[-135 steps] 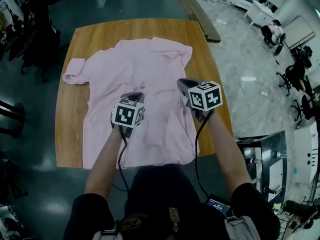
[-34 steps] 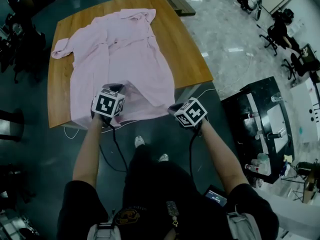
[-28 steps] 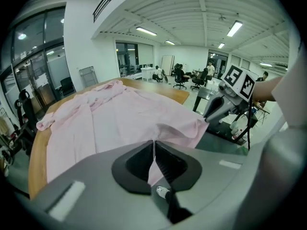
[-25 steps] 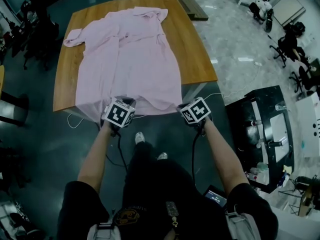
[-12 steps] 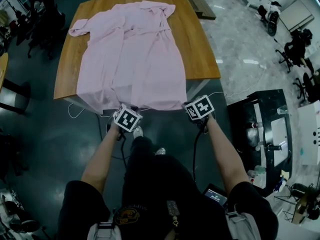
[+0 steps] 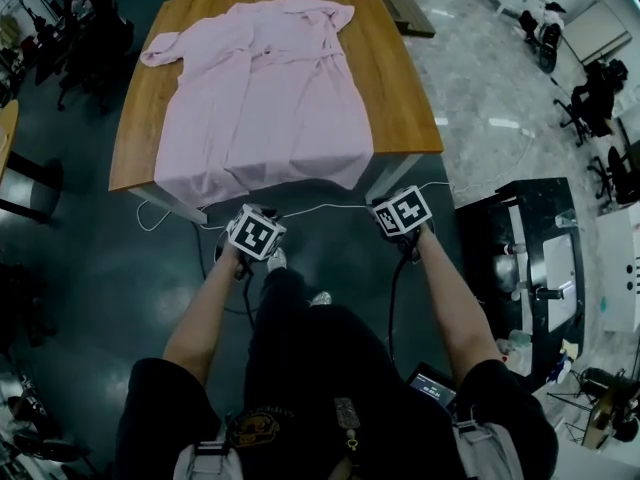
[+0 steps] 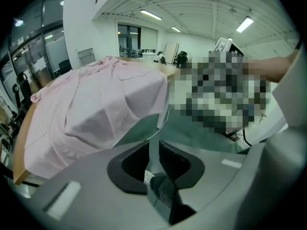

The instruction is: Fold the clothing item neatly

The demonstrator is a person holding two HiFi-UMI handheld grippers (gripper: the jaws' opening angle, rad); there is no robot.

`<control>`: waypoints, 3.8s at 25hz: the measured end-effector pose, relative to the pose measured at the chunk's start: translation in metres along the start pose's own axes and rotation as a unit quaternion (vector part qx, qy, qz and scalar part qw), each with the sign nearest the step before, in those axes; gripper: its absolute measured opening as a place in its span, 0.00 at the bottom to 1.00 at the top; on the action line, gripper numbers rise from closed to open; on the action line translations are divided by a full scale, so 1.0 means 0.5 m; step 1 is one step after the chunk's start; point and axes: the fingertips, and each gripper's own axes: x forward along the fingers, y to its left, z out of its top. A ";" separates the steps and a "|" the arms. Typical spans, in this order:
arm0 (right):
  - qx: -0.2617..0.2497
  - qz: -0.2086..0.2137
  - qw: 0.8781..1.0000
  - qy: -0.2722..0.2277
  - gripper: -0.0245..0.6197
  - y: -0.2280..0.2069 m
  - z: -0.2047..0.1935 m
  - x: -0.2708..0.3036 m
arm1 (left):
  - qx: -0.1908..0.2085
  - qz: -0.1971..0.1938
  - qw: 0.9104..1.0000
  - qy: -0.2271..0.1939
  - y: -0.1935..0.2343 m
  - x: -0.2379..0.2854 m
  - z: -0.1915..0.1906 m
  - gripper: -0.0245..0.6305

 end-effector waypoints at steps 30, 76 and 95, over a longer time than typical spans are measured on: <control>0.065 -0.028 0.991 -0.111 0.15 -0.081 0.422 0.057 | -0.007 0.030 0.995 -0.091 0.446 0.136 0.437 0.29; -0.094 0.124 0.988 -0.004 0.13 -0.286 0.610 0.217 | -0.213 0.114 0.969 -0.048 0.578 0.116 0.405 0.20; -0.039 0.048 0.996 -0.057 0.13 -0.351 0.751 0.247 | -0.031 0.048 0.994 -0.096 0.717 0.315 0.729 0.14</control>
